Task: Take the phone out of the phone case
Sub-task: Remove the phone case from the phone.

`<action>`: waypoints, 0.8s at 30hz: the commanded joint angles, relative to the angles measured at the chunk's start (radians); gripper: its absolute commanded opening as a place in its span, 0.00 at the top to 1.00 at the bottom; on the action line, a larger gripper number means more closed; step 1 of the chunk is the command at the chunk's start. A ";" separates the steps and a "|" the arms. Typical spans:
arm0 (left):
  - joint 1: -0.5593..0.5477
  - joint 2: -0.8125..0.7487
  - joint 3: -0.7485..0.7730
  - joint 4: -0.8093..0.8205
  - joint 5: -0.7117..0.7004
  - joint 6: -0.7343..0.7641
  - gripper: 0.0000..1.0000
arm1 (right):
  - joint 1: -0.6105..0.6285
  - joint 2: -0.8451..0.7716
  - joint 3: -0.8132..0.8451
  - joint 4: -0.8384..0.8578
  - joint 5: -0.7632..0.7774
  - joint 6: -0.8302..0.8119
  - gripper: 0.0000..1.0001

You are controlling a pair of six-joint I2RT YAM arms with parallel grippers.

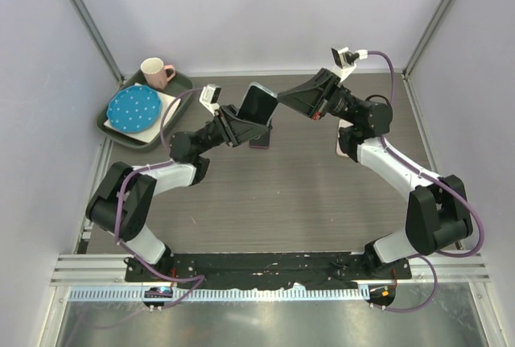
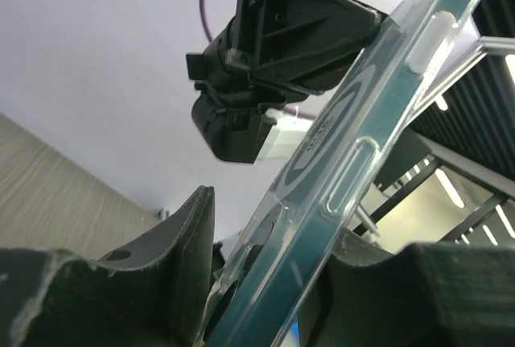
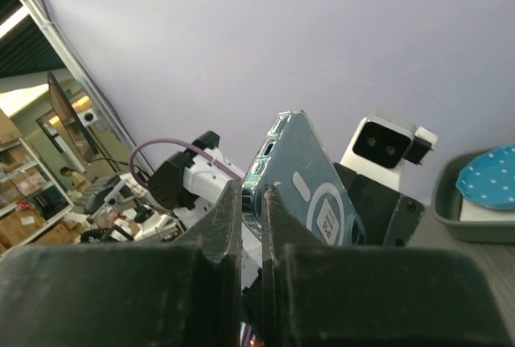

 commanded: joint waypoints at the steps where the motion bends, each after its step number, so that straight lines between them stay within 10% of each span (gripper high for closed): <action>1: 0.004 0.033 0.022 -0.035 0.013 0.086 1.00 | 0.024 -0.027 -0.052 0.342 -0.389 0.019 0.99; 7: 0.006 -0.004 0.031 -0.032 0.084 0.129 1.00 | -0.007 0.010 -0.053 0.344 -0.377 0.019 0.96; 17: 0.031 -0.040 0.010 -0.048 0.015 0.088 1.00 | -0.024 0.029 -0.139 0.301 -0.347 -0.052 0.46; 24: 0.029 -0.038 -0.003 -0.068 0.003 0.095 1.00 | -0.029 0.044 -0.150 0.238 -0.255 -0.133 0.61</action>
